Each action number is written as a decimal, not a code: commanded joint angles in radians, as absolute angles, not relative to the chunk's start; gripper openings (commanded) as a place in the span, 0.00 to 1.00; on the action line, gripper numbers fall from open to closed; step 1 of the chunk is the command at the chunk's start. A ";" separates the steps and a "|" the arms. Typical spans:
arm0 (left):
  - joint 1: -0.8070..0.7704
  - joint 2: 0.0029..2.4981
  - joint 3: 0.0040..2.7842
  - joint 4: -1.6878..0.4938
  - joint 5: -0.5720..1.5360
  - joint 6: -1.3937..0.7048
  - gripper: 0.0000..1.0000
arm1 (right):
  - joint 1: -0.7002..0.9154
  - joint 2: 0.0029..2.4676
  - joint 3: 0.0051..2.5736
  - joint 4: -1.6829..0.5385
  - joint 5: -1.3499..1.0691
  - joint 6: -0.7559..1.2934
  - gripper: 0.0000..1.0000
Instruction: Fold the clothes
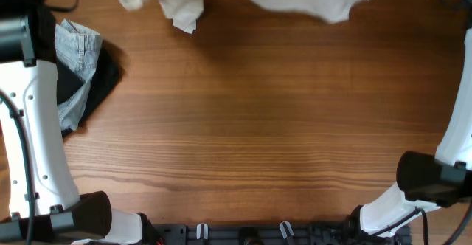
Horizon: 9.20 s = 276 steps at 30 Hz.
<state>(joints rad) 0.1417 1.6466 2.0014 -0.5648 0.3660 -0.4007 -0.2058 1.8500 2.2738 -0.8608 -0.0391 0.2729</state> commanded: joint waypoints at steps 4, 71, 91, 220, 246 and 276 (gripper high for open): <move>0.064 1.889 1.994 -1.247 0.329 -0.264 0.04 | -0.228 2.000 2.152 -1.296 0.072 0.186 0.04; 0.148 1.796 1.163 -0.863 0.260 -0.348 0.52 | -0.266 2.015 1.398 -0.977 -0.234 0.217 0.47; 0.148 1.795 1.163 -0.868 0.261 -0.348 0.52 | -0.177 2.026 1.398 -1.012 -0.096 0.518 0.40; 0.022 1.865 0.925 -0.850 -0.080 -0.454 0.20 | -0.275 1.967 1.215 -1.109 0.224 0.449 0.30; -0.105 2.259 1.745 -0.454 0.145 -0.108 0.74 | -0.289 1.604 1.264 -0.935 -0.166 0.157 0.61; -0.155 2.148 1.781 -0.584 0.051 -0.191 0.04 | -0.241 1.914 1.264 -0.233 -0.245 0.134 0.62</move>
